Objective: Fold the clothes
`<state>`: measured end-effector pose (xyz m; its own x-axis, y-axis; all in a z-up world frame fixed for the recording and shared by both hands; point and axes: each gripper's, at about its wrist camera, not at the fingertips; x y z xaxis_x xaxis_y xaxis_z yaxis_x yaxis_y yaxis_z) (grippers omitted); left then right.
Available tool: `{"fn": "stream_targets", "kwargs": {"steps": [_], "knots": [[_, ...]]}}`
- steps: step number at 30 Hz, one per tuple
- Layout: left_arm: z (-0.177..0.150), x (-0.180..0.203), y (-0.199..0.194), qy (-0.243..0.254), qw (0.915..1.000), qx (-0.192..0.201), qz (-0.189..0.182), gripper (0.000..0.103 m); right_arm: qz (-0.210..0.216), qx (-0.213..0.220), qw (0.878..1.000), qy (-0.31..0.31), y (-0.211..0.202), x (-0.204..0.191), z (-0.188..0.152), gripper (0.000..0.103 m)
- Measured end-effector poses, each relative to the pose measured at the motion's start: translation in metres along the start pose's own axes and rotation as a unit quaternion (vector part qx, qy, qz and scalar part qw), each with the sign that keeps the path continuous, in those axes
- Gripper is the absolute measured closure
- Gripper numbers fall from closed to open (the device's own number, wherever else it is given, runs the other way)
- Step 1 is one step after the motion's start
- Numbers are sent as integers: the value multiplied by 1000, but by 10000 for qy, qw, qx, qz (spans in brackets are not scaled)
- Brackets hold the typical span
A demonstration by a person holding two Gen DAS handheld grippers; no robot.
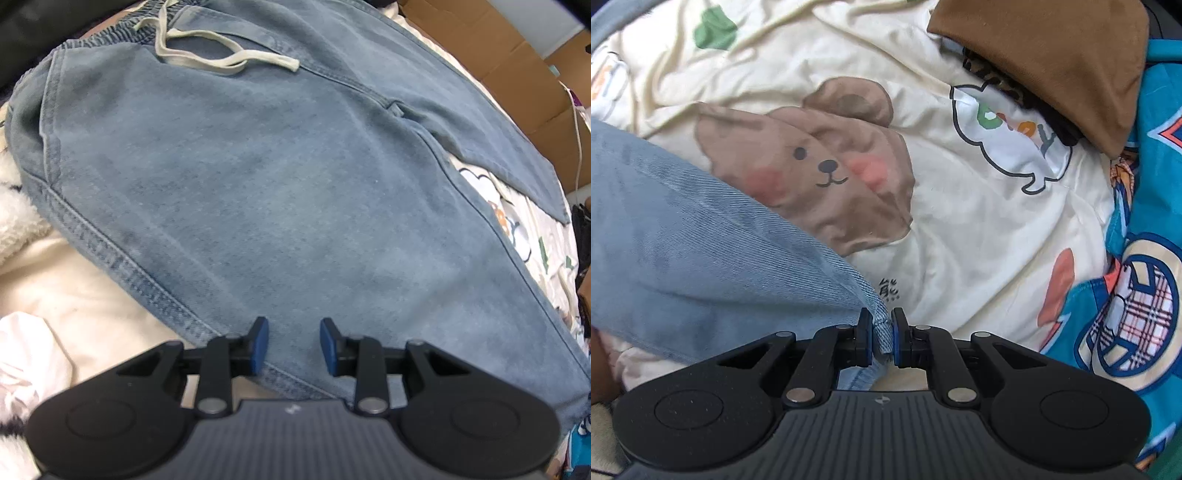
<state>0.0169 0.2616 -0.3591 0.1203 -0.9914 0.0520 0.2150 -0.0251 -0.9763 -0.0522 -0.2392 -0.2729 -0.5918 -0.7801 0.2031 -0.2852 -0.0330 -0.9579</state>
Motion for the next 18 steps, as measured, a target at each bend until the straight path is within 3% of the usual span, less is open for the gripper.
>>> {"fn": "stream_targets", "kwargs": {"steps": [9,18], "knots": [[7,-12,-22,-369,9979,510,139,68,-218,68,9995,235,67,16,12,94],[11,-32,-21,-742,9939,630,510,68,-394,112,9989,238,76,15,14,91]]}}
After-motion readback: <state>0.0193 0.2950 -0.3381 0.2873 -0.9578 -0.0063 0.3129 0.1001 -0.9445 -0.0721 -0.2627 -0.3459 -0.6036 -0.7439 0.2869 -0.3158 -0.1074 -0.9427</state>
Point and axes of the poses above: each gripper's, at about its wrist camera, not at the fingertips, and y roughly the way its jaws point, x to its right, z to its top, and after that the axes turned 14 degrees about z, right-handed
